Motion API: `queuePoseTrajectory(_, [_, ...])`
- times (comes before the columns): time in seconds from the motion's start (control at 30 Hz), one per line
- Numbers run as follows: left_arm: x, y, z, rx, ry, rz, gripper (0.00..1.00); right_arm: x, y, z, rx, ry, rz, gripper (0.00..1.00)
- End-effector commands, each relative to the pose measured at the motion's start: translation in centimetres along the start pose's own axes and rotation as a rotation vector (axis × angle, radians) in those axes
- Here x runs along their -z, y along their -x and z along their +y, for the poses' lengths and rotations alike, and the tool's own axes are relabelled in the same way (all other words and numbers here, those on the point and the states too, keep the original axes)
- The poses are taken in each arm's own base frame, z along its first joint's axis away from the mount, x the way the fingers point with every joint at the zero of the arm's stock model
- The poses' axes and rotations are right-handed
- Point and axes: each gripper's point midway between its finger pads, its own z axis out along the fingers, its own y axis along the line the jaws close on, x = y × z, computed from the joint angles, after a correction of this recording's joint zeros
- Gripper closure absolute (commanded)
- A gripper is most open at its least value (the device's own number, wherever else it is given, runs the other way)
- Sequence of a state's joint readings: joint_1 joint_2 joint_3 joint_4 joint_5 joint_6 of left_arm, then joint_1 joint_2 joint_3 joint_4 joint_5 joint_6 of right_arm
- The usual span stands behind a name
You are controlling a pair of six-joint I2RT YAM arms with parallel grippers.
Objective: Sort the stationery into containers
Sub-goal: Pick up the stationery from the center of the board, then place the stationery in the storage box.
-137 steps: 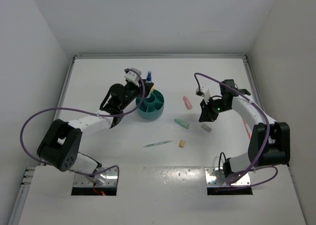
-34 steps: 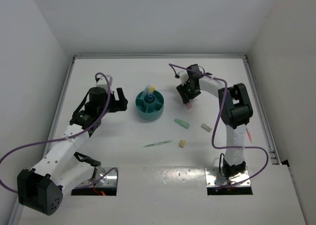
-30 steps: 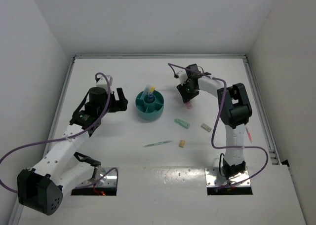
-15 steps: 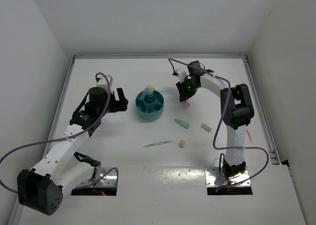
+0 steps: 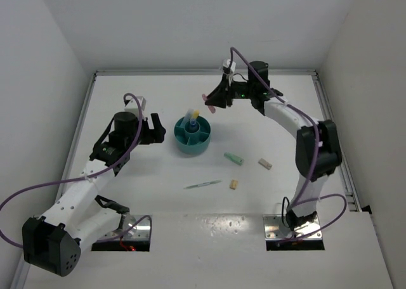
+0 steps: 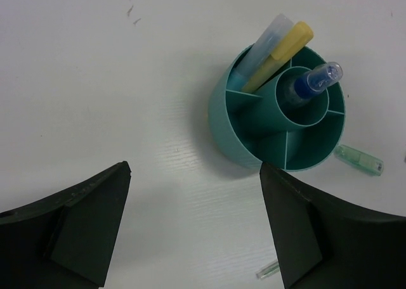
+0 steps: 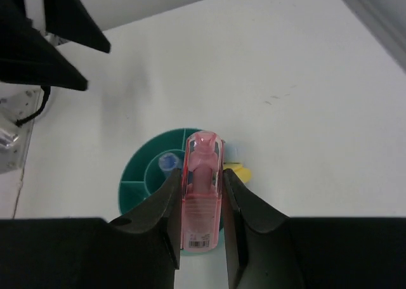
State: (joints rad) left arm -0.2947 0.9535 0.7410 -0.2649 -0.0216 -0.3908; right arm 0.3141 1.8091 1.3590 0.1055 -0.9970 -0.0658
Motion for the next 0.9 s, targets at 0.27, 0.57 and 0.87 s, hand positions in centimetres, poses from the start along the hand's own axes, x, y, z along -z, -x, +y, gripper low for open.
queuePoseTrajectory(0.27, [0.1, 1.1, -0.3, -0.023, -0.024, -0.046, 0.11, -4.6, -0.6, -2.2, -0.158, 0.016, -0.115, 1.0])
queuePoseTrajectory(0.57, [0.2, 1.0, -0.6, -0.023, -0.042, -0.04, 0.11, -5.6, -6.6, -1.4, -0.291, 0.037, -0.056, 0.99])
queuePoseTrajectory(0.87, [0.2, 1.0, -0.7, -0.032, -0.051, -0.038, 0.11, -5.8, -8.1, -1.2, -0.304, 0.048, -0.058, 0.94])
